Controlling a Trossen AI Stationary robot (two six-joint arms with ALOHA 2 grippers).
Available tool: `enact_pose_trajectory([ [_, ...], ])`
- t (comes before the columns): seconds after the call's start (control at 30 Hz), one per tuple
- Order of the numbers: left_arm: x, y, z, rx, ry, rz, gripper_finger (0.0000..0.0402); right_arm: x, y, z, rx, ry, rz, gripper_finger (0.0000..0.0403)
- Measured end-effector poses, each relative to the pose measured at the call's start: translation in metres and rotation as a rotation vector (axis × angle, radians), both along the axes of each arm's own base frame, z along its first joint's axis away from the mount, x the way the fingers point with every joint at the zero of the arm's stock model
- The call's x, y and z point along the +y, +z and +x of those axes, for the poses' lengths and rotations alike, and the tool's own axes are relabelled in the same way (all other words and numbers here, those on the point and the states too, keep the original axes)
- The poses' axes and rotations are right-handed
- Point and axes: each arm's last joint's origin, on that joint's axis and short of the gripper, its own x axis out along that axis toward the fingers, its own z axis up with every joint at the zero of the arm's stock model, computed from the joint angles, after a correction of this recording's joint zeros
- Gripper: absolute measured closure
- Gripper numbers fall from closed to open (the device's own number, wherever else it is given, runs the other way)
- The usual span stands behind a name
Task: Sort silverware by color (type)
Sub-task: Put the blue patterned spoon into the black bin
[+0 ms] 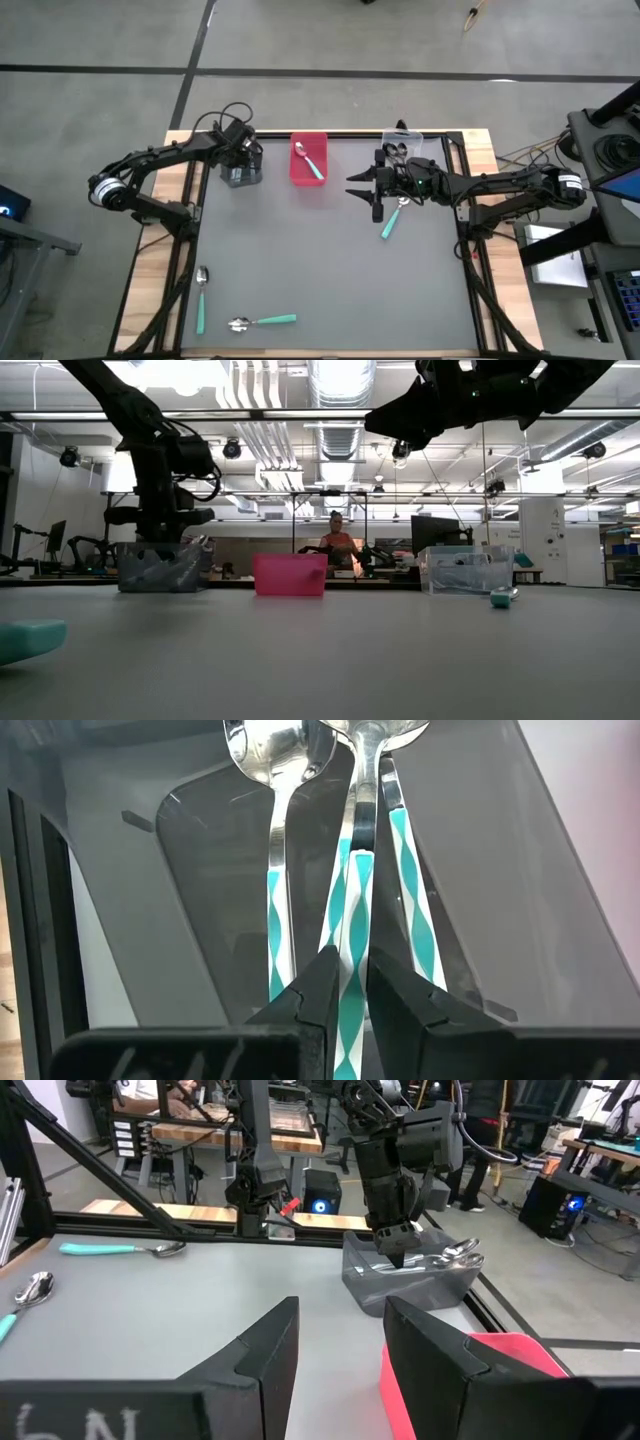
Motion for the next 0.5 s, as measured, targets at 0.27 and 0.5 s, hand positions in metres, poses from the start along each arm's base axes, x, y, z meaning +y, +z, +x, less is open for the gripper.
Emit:
enact_pose_trajectory([
  [0.27,0.0,0.0,0.0,0.004,-0.01,0.001,0.0367,0.0001,0.0,0.0,0.0,0.0,0.0,0.0264],
  [0.5,0.0,0.0,0.0,0.007,-0.015,0.001,0.0334,0.0,0.0,0.0,0.0,0.0,0.0,0.0264],
])
